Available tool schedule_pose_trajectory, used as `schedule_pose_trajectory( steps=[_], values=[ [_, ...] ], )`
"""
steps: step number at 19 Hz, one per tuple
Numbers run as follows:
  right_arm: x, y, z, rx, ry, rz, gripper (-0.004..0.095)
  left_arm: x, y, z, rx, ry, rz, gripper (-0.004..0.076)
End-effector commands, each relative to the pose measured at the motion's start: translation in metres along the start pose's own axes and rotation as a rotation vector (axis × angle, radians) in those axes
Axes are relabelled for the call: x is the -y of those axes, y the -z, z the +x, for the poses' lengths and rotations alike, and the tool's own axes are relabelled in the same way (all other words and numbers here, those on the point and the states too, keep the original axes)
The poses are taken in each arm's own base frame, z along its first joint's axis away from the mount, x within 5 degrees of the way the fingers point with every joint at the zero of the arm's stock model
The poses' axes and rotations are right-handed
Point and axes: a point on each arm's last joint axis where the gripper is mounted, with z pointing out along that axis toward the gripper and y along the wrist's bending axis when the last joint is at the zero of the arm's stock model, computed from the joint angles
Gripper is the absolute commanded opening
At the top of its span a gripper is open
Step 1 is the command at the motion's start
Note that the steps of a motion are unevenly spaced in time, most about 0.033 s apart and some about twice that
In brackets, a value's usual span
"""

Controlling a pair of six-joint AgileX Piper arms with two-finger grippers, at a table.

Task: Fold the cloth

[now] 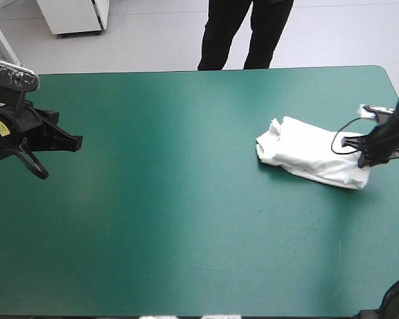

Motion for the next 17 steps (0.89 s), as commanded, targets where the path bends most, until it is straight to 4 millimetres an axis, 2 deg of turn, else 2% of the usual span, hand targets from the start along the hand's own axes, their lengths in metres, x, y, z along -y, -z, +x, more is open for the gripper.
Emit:
schedule_pose_trajectory(
  steps=[1, 6, 11, 13, 17],
  values=[
    [0.033, 0.04, 0.019, 0.108, -0.078, 0.05, -0.0007, 0.0, 0.013, -0.008, 0.108, 0.009, 0.002, -0.0009],
    [0.068, 0.048, 0.04, 0.147, -0.195, 0.065, -0.0007, 0.006, 0.014, -0.01, 0.115, -0.019, 0.028, -0.0009],
    [0.071, 0.048, 0.041, 0.147, -0.179, 0.051, -0.0005, 0.01, 0.014, -0.01, 0.112, -0.034, 0.042, -0.0009],
    [0.072, 0.049, 0.043, 0.136, -0.18, 0.05, 0.0056, 0.01, 0.014, -0.009, 0.108, -0.034, 0.043, -0.0009],
    [0.069, 0.061, 0.046, 0.167, -0.18, 0.058, 0.0356, 0.01, 0.014, -0.009, 0.103, -0.037, 0.041, -0.0009]
  ],
)
